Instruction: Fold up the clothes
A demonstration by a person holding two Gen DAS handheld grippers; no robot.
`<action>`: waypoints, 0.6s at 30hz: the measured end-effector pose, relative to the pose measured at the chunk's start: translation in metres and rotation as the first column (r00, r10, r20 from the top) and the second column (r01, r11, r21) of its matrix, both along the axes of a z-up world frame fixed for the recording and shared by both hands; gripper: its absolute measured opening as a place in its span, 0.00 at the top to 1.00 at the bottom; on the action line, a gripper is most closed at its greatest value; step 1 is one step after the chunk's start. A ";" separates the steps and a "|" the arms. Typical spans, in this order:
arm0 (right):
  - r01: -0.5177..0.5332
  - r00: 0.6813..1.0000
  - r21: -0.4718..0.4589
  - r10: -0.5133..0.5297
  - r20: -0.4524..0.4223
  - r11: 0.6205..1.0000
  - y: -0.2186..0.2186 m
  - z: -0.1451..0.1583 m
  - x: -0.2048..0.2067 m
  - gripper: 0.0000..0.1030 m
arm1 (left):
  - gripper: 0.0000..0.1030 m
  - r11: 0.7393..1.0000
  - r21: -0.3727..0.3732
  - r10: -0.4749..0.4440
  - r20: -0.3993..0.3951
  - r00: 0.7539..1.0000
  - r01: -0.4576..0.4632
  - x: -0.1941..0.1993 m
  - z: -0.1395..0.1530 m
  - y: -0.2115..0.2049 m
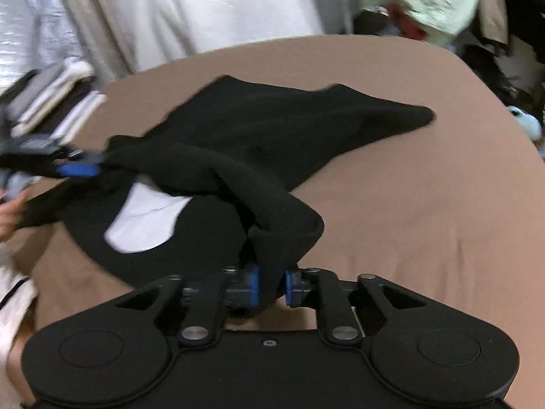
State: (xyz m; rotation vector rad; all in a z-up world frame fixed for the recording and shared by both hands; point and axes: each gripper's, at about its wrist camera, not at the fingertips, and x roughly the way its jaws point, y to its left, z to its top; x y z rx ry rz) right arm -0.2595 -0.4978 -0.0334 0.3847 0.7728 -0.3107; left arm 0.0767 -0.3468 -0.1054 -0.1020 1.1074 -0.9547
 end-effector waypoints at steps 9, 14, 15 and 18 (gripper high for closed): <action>0.042 0.974 -0.030 -0.035 0.223 0.999 -0.008 0.015 -0.016 0.53 | 0.96 0.996 0.094 -0.002 0.082 0.997 -0.006 0.005 -0.025 -0.050; 0.032 0.980 -0.060 -0.020 0.196 0.998 0.001 0.002 0.001 0.53 | 0.96 0.996 0.089 -0.040 0.228 0.973 0.021 -0.020 -0.010 -0.048; 0.019 0.981 -0.087 -0.002 0.196 0.996 0.007 -0.001 0.007 0.53 | 0.96 0.996 0.088 -0.056 0.254 0.965 0.034 -0.025 -0.006 -0.047; -0.041 0.982 -0.148 0.067 0.177 0.988 0.016 -0.005 0.022 0.53 | 0.97 0.995 0.069 -0.086 0.298 0.951 0.068 -0.036 0.010 -0.044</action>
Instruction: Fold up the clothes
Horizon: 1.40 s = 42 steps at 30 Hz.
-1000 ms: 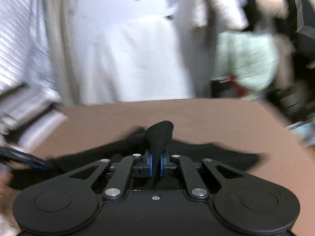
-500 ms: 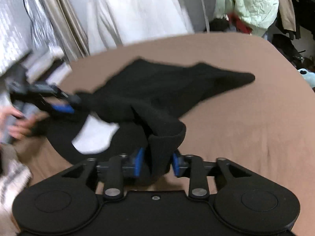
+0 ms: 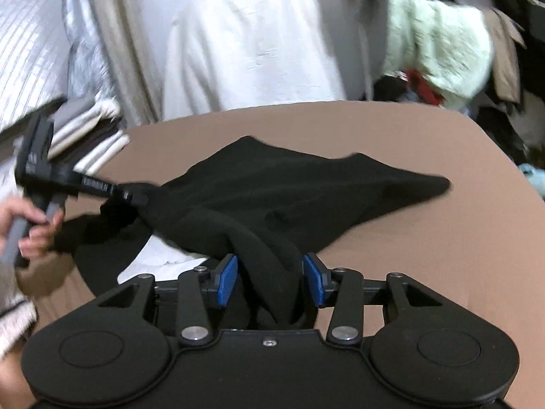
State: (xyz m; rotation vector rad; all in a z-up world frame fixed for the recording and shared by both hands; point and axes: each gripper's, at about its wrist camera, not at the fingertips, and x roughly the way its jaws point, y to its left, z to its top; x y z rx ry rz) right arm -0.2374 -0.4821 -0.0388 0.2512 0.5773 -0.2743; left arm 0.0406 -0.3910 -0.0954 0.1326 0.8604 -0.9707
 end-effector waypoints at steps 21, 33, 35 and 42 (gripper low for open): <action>-0.252 0.967 -0.279 0.248 -0.052 0.927 0.062 0.011 0.100 0.29 | 0.97 0.933 -0.283 -0.267 -0.135 0.954 0.221 -0.050 0.076 -0.006; -0.063 0.979 -0.232 0.105 0.172 0.971 0.026 0.052 0.051 0.93 | 0.83 0.887 -0.363 -0.388 -0.247 0.888 0.286 -0.065 0.085 -0.033; 0.044 0.989 -0.262 -0.005 0.147 0.964 0.015 0.052 0.041 0.94 | 0.72 0.900 -0.317 -0.363 -0.164 0.917 0.299 -0.069 0.091 -0.033; 0.448 0.878 -0.274 -0.477 -0.047 0.851 -0.070 0.061 -0.004 0.93 | 0.55 0.962 -0.160 -0.226 -0.010 0.974 0.221 -0.030 0.089 -0.036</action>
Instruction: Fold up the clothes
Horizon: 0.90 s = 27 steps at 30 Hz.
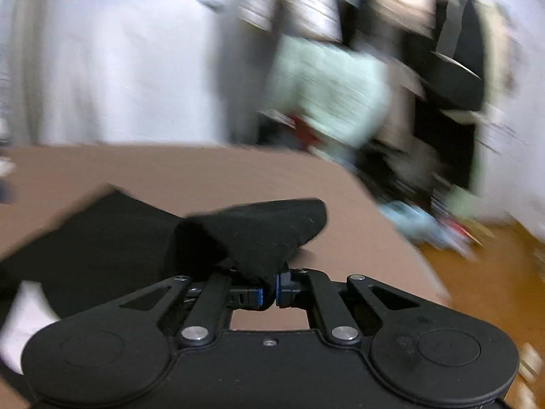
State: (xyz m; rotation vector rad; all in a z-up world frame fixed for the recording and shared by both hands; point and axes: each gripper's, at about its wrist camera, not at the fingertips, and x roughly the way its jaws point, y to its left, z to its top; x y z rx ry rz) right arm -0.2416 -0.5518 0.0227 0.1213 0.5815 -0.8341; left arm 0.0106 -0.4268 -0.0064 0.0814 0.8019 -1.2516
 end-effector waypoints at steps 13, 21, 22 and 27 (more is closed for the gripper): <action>0.061 0.971 0.297 -0.125 0.201 0.953 -0.060 0.014 -0.041 0.41 | 0.55 0.949 0.281 0.166 -0.049 0.985 -0.146 0.151 -0.096 -0.025; -0.171 0.951 0.643 -0.047 0.307 0.747 -0.138 -0.027 0.045 0.24 | 0.50 0.963 0.240 0.163 -0.149 0.975 -0.124 0.205 -0.119 -0.056; -0.152 0.957 0.669 -0.060 0.283 0.728 -0.147 -0.039 0.055 0.24 | 0.50 0.966 0.229 0.159 -0.164 0.974 -0.119 0.210 -0.122 -0.062; -0.089 0.966 0.760 -0.131 0.224 0.643 -0.173 -0.085 0.082 0.24 | 0.35 0.978 0.183 0.146 -0.279 0.949 -0.097 0.231 -0.145 -0.089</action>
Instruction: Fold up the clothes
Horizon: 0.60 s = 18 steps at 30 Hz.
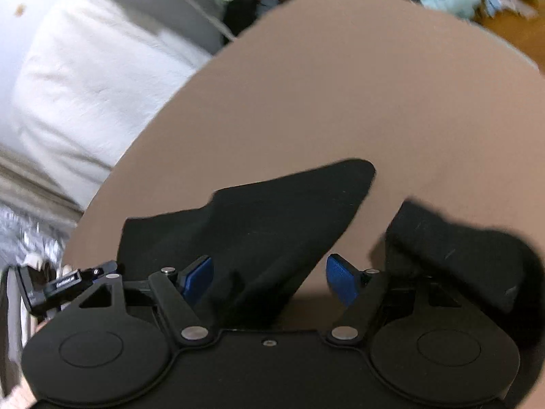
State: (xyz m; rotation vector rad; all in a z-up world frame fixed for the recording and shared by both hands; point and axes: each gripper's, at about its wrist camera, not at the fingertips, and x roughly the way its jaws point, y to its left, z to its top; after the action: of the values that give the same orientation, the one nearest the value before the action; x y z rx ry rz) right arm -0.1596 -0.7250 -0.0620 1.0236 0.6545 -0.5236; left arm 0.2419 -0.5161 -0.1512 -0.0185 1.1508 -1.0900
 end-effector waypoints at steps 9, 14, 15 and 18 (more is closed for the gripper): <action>-0.019 0.997 -0.042 0.022 0.069 0.999 0.013 -0.025 0.008 0.41 | 0.97 0.988 0.077 -0.146 0.186 0.972 0.134 -0.047 -0.003 -0.045; -0.137 0.990 -0.236 0.127 -0.055 0.962 0.028 -0.013 0.029 0.94 | 0.98 0.985 0.120 -0.159 0.386 0.909 0.121 -0.082 0.024 -0.045; -0.156 0.987 -0.278 0.142 -0.070 0.948 0.033 -0.005 0.032 0.94 | 0.98 0.987 0.113 -0.149 0.410 0.900 0.112 -0.083 0.034 -0.042; -0.246 0.969 -0.400 0.223 -0.102 0.883 0.046 0.029 0.050 0.95 | 0.98 0.991 0.102 -0.128 0.503 0.855 0.089 -0.083 0.068 -0.035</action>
State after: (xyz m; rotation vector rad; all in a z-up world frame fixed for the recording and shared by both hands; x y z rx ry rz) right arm -0.1100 -0.6793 -0.0330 0.5251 0.6703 -0.4507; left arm 0.1591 -0.5510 -0.0832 0.3808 0.7151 -1.0649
